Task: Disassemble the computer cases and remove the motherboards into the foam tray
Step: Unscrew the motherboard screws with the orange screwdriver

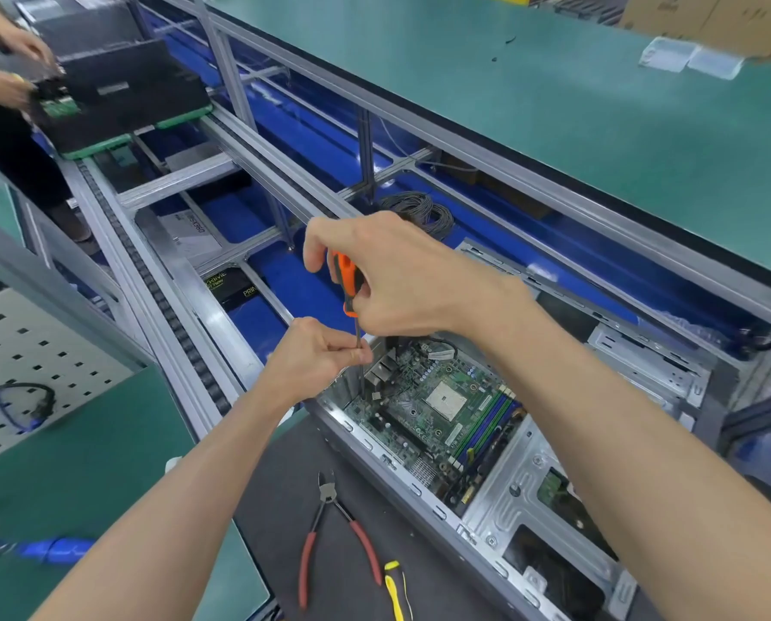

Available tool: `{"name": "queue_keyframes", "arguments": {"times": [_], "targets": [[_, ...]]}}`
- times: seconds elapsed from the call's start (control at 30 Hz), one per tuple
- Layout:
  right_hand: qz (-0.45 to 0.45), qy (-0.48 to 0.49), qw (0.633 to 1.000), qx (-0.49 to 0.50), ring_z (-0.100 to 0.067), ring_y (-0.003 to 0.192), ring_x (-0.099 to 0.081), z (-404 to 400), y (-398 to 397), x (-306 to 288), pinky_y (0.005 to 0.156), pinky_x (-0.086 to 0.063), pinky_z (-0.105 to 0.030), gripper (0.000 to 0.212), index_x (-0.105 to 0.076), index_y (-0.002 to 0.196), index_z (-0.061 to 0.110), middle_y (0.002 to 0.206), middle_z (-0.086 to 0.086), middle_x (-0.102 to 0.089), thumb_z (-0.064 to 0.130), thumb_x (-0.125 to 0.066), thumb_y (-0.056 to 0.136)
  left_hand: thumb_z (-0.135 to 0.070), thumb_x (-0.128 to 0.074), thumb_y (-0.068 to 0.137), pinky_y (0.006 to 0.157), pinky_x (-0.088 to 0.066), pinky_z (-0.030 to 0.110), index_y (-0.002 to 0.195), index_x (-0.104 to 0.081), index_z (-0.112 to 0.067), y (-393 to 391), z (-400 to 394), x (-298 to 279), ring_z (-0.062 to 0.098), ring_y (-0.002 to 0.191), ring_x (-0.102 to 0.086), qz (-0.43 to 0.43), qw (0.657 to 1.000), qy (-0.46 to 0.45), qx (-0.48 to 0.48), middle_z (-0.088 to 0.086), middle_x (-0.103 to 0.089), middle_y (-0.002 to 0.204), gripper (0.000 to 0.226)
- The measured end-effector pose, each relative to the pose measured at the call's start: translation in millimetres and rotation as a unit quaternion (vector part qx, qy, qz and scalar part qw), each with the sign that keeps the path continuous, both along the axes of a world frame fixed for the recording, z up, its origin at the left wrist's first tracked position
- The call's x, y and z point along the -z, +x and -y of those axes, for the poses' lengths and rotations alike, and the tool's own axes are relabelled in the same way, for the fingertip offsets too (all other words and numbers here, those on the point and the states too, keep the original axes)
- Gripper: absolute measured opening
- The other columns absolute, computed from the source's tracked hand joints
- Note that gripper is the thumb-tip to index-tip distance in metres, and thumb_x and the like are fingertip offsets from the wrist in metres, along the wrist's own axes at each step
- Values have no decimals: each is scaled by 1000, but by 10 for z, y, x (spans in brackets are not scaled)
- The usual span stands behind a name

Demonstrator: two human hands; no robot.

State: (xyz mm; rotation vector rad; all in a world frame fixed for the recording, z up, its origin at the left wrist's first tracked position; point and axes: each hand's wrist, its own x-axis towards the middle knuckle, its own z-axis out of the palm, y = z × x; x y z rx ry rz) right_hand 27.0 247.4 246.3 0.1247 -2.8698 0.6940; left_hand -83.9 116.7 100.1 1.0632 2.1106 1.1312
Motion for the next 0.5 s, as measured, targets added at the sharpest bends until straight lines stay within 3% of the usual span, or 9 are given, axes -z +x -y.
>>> {"name": "queue_keyframes", "arguments": {"times": [0.07, 0.13, 0.2, 0.23, 0.3, 0.37, 0.43, 0.5], "targets": [[-32, 44, 998, 44, -24, 71, -52, 64, -6, 83, 60, -44, -39, 29, -43, 102, 21, 76, 6, -53, 29, -62, 82, -14, -78, 85, 59, -40, 33, 60, -72, -48, -7, -1, 9, 22, 54, -45, -7, 1000, -9, -10, 19, -63, 60, 43], [-71, 182, 972, 130, -30, 67, -45, 112, -52, 155, 57, -35, -38, 41, -28, 98, 23, 70, 3, -42, 54, -55, 92, -15, -79, 85, 63, -46, 31, 65, -72, -48, -11, -17, 6, 14, 57, -56, -20, 1000, -10, -10, 0, -72, 66, 39], [-108, 200, 965, 128, -33, 66, -45, 110, -99, 199, 56, -36, -38, 35, -26, 97, 23, 67, 1, -40, 45, -54, 96, -15, -79, 84, 66, -51, 31, 70, -74, -43, -5, -24, 5, 14, 62, -64, -23, 1000, -13, -9, -7, -75, 73, 33], [-105, 171, 975, 100, -32, 68, -48, 103, -110, 191, 58, -39, -38, 28, -31, 97, 21, 69, 2, -45, 32, -56, 94, -14, -79, 85, 70, -54, 38, 70, -74, -42, -6, -21, 11, 24, 68, -67, -25, 1000, -16, -9, -4, -76, 74, 32], [-71, 59, 995, 36, -22, 67, -51, 71, -70, 150, 58, -40, -37, 24, -43, 98, 16, 70, 6, -51, 10, -58, 80, -13, -79, 85, 80, -55, 49, 65, -74, -44, -13, 5, 34, 36, 77, -67, -26, 999, -23, -4, 6, -75, 76, 37], [-38, -35, 999, 0, -16, 64, -52, 38, -15, 107, 56, -44, -36, 35, -48, 101, 16, 69, 5, -54, 4, -56, 69, -15, -79, 84, 82, -54, 53, 63, -73, -49, -14, 32, 53, 27, 71, -62, -20, 999, -25, -6, 18, -73, 77, 40], [-43, -23, 999, 14, -16, 63, -52, 63, 0, 113, 55, -43, -35, 29, -46, 99, 20, 70, 6, -55, 15, -61, 74, -18, -79, 84, 81, -54, 54, 66, -73, -52, -17, 34, 69, 27, 68, -58, -21, 999, -22, -11, 26, -70, 79, 39], [-69, 101, 988, 90, -23, 66, -50, 85, -35, 146, 56, -38, -36, 33, -36, 93, 23, 73, 5, -52, 47, -60, 88, -19, -79, 85, 82, -54, 52, 72, -75, -53, -17, 16, 66, 39, 75, -66, -28, 999, -25, -15, 21, -72, 79, 37]]}}
